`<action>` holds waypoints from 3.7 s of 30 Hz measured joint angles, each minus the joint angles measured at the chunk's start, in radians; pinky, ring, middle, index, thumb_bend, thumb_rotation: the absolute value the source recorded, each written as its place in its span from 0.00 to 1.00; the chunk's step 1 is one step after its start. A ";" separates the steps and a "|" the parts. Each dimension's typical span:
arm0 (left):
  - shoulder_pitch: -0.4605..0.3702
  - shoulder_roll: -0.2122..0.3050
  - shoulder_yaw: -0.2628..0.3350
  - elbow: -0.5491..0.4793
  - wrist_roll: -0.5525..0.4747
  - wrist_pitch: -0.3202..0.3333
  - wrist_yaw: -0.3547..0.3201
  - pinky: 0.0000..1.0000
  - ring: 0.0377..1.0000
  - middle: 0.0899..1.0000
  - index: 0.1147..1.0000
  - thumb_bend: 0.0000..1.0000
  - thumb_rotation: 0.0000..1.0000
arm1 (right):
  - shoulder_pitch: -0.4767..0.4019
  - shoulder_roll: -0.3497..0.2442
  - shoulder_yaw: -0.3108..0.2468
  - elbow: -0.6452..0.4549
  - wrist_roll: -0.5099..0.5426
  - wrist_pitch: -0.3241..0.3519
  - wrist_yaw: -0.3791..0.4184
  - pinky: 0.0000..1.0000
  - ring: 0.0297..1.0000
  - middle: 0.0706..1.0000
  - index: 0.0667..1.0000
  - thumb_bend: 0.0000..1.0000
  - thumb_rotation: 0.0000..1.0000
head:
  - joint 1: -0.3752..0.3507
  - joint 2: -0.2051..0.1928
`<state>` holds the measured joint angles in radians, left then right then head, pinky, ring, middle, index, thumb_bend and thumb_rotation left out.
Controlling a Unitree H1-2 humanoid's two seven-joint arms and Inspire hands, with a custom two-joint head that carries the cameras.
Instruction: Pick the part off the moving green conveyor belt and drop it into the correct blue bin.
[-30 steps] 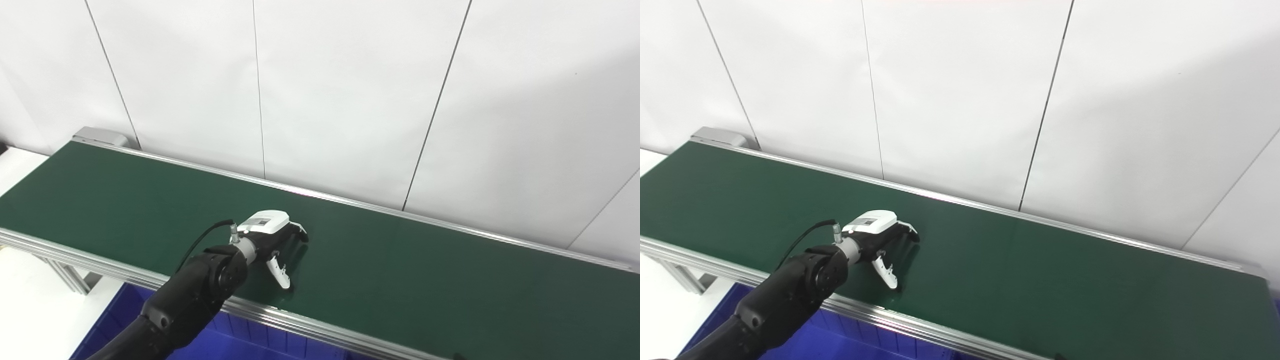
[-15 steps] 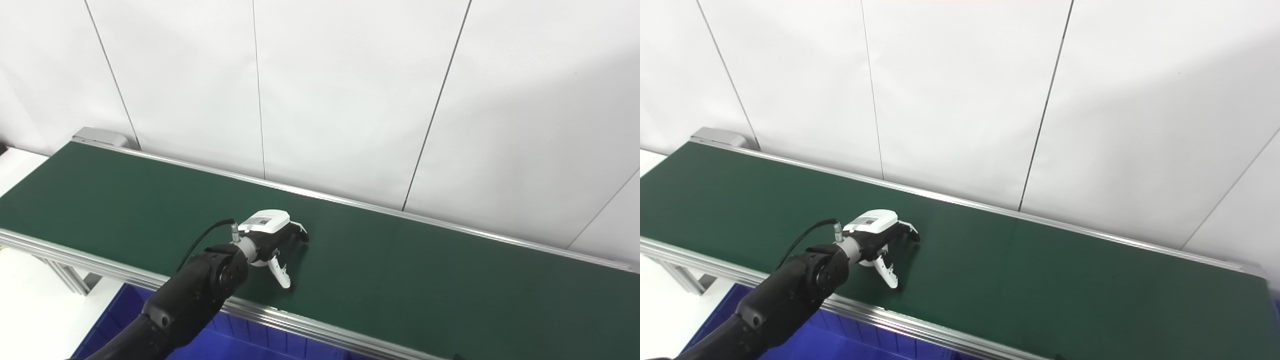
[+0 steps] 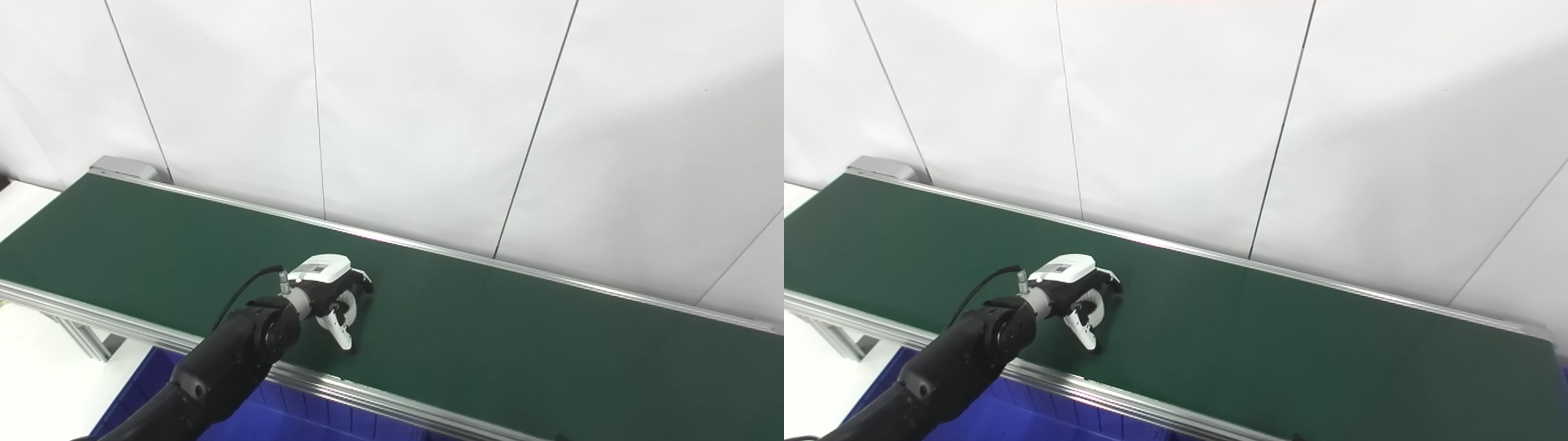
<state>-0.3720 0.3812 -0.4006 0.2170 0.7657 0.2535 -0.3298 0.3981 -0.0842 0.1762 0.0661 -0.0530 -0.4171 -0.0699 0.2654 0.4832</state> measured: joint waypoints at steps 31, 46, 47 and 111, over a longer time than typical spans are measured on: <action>0.003 -0.021 -0.018 0.135 -0.002 -0.218 0.253 0.52 0.46 0.43 0.41 0.50 0.00 | 0.011 0.001 -0.001 -0.012 0.001 0.000 0.001 0.65 0.75 0.80 0.86 0.37 0.72 | -0.005 0.011; 0.013 -0.020 -0.011 0.105 -0.001 -0.200 0.233 0.55 0.47 0.44 0.40 0.50 0.00 | 0.011 0.000 -0.002 -0.013 0.003 0.000 0.002 0.65 0.75 0.80 0.86 0.34 0.71 | -0.005 0.009; 0.024 -0.019 -0.001 0.079 -0.002 -0.187 0.219 0.55 0.47 0.44 0.40 0.50 0.00 | 0.011 0.000 -0.002 -0.013 0.003 0.000 0.002 0.65 0.75 0.80 0.86 0.33 0.71 | -0.006 0.008; 0.718 -0.264 0.283 -0.758 -0.362 -0.128 0.198 0.47 0.45 0.43 0.40 0.48 0.00 | 0.041 -0.039 -0.120 -0.252 0.109 0.049 0.139 0.66 0.73 0.78 0.84 0.61 0.70 | 0.069 0.465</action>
<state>0.3460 0.1172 -0.1179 -0.5407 0.4036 0.1257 -0.1321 0.4388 -0.1230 0.0564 -0.1857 0.0564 -0.3682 0.0690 0.3344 0.9480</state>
